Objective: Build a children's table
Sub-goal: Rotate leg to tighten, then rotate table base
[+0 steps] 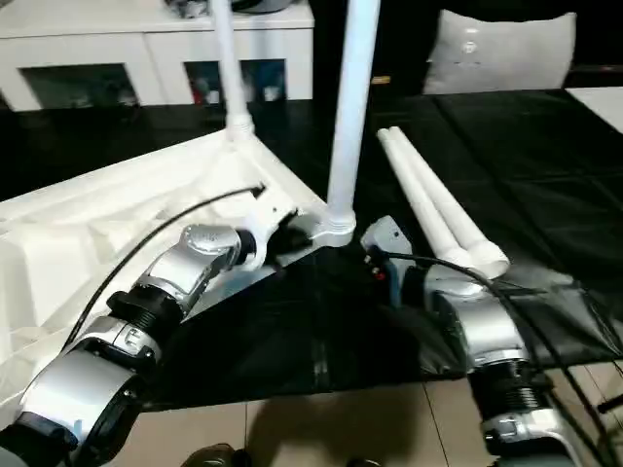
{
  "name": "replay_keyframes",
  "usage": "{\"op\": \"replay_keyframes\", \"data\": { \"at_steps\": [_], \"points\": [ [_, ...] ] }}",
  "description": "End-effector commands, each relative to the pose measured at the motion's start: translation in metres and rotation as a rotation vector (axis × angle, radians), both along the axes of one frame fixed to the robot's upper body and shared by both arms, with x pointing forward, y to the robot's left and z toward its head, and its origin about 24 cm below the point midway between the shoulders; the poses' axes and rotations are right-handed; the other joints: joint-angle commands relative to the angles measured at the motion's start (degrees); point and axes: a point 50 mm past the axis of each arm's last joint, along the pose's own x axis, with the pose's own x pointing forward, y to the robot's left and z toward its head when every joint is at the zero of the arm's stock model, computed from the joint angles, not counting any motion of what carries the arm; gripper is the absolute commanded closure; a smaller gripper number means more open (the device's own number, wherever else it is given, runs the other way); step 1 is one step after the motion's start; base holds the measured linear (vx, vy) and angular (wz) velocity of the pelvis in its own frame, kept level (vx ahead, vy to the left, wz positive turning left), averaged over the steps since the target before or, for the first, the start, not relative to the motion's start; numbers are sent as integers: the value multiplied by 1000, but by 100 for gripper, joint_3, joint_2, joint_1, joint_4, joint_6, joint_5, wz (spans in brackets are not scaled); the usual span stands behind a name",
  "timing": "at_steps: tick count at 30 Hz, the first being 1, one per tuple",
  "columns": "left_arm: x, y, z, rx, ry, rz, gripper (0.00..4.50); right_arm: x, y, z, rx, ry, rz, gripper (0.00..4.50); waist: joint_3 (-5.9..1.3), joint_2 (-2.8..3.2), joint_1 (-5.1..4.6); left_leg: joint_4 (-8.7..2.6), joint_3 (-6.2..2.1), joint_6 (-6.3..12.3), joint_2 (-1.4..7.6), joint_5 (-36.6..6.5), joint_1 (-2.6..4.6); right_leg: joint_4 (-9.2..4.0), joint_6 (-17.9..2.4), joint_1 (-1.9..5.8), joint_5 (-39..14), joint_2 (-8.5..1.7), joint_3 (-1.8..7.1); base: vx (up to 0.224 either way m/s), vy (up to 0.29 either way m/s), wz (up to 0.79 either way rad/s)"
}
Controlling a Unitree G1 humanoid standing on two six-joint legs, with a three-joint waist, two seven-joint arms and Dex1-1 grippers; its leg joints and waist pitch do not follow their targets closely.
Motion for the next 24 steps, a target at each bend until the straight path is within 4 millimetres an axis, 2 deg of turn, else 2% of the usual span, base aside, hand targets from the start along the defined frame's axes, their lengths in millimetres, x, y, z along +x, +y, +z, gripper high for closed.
{"op": "replay_keyframes", "data": {
  "at_steps": [1, 4, 5, 7, 8, 9, 10, 11, 12, 13, 14, 15, 16, 18, 19, 20, 21, 22, 23, 24],
  "points": [
    [5, 4, 12, -27, -58, 39, 349, 2, -4, 3, 5, -20, -61, 44, -480, -70, 3, -359, -94, 726, 293, -957, 137, -341, -1183, 374, -1309, -377, 220, 0, 0, 0],
    [6, 13, 17, -35, -85, 90, 349, 5, -5, 3, 29, -27, -139, 44, -455, -60, 6, -399, -103, 485, 301, -1259, 162, -390, -967, 357, -1766, -383, 235, 0, 0, 0],
    [6, 18, 18, -32, -98, 112, 349, 6, -5, 3, 40, -34, -179, 44, -454, -37, 11, -413, -113, 435, 309, -1291, 168, -385, -957, 354, -1790, -380, 236, 0, 0, 0],
    [2, 40, 23, -28, -146, 228, 348, 6, -2, 9, 144, -51, -279, 27, -450, -18, -16, -453, -128, 294, 347, -1410, 164, -352, -957, 363, -1682, -387, 258, 0, 0, 0],
    [1, 43, 23, -29, -153, 244, 348, 5, -2, 9, 157, -53, -291, 18, -445, -20, -22, -461, -131, 284, 345, -1420, 161, -350, -956, 366, -1650, -387, 258, 0, 0, 0],
    [-4, 55, 22, -13, -178, 303, 348, 3, 1, 10, 165, -60, -314, 11, -430, -22, -53, -459, -108, 279, 299, -1556, 183, -392, -901, 340, -1813, -355, 245, 0, 0, 0],
    [-8, 61, 21, -1, -192, 327, 348, 2, 3, 11, 170, -63, -321, 8, -452, -15, -68, -478, -136, 219, 339, -1495, 175, -346, -890, 372, -1714, -378, 261, 0, 0, 0],
    [-11, 67, 19, 8, -197, 346, 348, 1, 4, 12, 169, -66, -323, 4, -432, -13, -95, -483, -121, 240, 318, -1491, 161, -371, -851, 352, -1741, -352, 260, 0, 0, 0],
    [-22, 88, 13, 67, -186, 406, 348, -4, 10, 10, 175, -45, -308, 4, -446, -45, -128, -483, -126, 208, 321, -1491, 169, -347, -842, 377, -1749, -367, 262, 0, 0, 0],
    [-23, 91, 13, 75, -184, 414, 348, -4, 10, 9, 171, -40, -306, 4, -420, -22, -159, -492, -119, 241, 306, -1496, 147, -374, -781, 351, -1856, -349, 264, 0, 0, 0],
    [-25, 98, 12, 102, -178, 440, 348, -5, 12, 7, 159, -25, -298, 4, -415, -36, -178, -493, -110, 230, 297, -1561, 166, -389, -747, 337, -1969, -331, 261, 0, 0, 0],
    [-26, 105, 11, 125, -174, 462, 348, -7, 12, 5, 148, -12, -293, 4, -406, -12, -189, -490, -109, 200, 275, -1660, 185, -422, -671, 316, -2187, -326, 261, 0, 0, 0],
    [-26, 105, 11, 125, -174, 462, 348, -7, 12, 5, 148, -12, -293, 4, -388, -29, -195, -496, -113, 165, 273, -1775, 207, -448, -616, 295, -2379, -329, 261, 0, 0, 0],
    [-29, 131, 12, 209, -136, 552, 348, -8, 19, -1, 93, 8, -237, 4, -372, -10, -208, -511, -129, 100, 278, -1933, 215, -470, -539, 276, -2572, -325, 256, 0, 0, 0],
    [-30, 143, 14, 245, -121, 594, 348, -8, 23, -4, 61, 15, -211, 4, -357, -23, -226, -525, -140, 69, 271, -2027, 206, -470, -497, 278, -2616, -317, 251, 0, 0, 0],
    [-30, 143, 14, 245, -121, 594, 348, -8, 23, -4, 61, 15, -211, 4, -354, -19, -238, -528, -151, 38, 268, -2070, 204, -454, -482, 277, -2637, -317, 250, 0, 0, 0],
    [-33, 163, 18, 321, -112, 665, 377, -8, 27, -8, 20, 29, -190, 1, -348, -14, -273, -525, -147, 38, 252, -2125, 211, -482, -450, 273, -2710, -325, 254, 0, 0, 0],
    [-37, 180, 21, 398, -109, 710, 377, -7, 31, -10, -9, 39, -180, 0, -365, 1, -282, -522, -165, 4, 263, -2104, 224, -445, -486, 265, -2645, -322, 261, 0, 0, 0],
    [-40, 188, 22, 432, -105, 723, 385, -6, 32, -11, -19, 43, -177, 0, -354, -4, -305, -529, -167, 18, 246, -2065, 185, -436, -484, 284, -2597, -313, 262, 0, 0, 0],
    [-42, 193, 24, 450, -94, 733, 391, -5, 33, -11, -28, 53, -177, 0, -364, 10, -320, -525, -167, 7, 248, -2019, 200, -433, -488, 281, -2546, -320, 269, 0, 0, 0]
  ]
}}
